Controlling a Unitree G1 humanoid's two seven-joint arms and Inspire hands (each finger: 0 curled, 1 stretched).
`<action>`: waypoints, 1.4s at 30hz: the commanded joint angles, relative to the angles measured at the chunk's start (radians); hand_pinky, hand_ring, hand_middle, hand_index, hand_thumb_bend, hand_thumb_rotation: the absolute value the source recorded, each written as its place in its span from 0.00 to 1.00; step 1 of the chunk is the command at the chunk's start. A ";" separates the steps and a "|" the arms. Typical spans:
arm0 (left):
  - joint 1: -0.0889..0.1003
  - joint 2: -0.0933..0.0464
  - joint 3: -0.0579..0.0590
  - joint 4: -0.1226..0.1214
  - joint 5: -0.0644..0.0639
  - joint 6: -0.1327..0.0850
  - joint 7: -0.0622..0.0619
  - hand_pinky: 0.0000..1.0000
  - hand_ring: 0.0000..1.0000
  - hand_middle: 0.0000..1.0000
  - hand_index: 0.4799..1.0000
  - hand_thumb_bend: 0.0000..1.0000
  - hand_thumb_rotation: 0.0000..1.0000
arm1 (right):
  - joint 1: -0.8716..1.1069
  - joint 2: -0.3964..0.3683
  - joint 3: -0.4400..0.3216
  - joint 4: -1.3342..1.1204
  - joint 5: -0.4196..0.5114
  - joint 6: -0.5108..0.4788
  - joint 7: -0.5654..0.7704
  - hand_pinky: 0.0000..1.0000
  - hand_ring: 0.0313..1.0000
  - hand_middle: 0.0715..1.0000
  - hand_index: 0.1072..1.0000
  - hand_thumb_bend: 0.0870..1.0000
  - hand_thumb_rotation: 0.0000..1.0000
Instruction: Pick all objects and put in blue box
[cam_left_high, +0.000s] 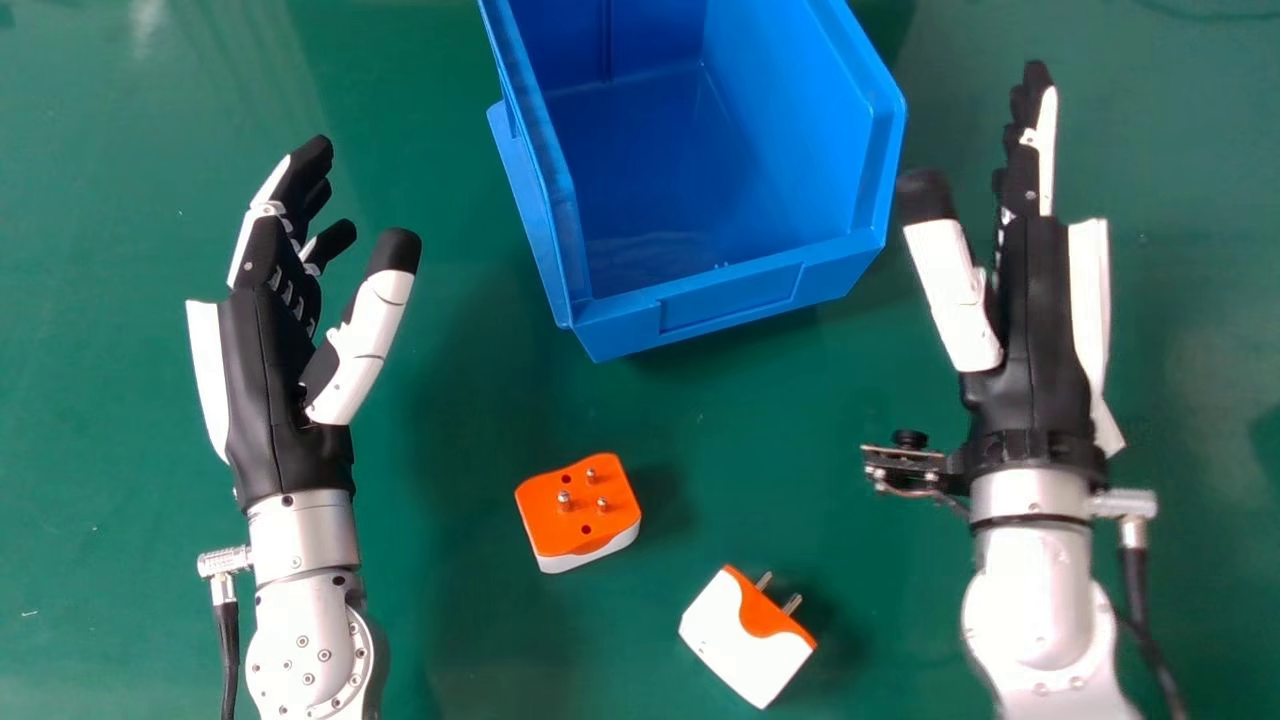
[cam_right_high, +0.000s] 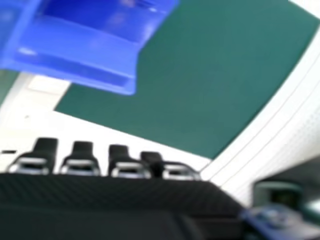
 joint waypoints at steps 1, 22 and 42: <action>-0.012 0.000 -0.006 -0.008 0.004 -0.016 0.001 0.82 0.89 0.88 0.64 0.78 0.55 | 0.025 -0.042 0.014 -0.088 -0.068 0.071 0.041 0.91 0.96 0.98 0.98 0.68 1.00; -0.005 -0.009 -0.008 -0.019 -0.011 -0.011 -0.019 0.82 0.89 0.88 0.64 0.77 0.55 | 0.065 -0.165 0.191 -0.417 -0.754 0.771 0.547 0.96 0.98 0.98 0.97 0.79 0.68; 0.006 -0.006 -0.009 -0.017 -0.012 -0.014 -0.017 0.83 0.90 0.89 0.63 0.77 0.55 | 0.044 -0.165 0.191 -0.390 -0.807 0.831 0.613 1.00 1.00 1.00 0.98 0.92 0.45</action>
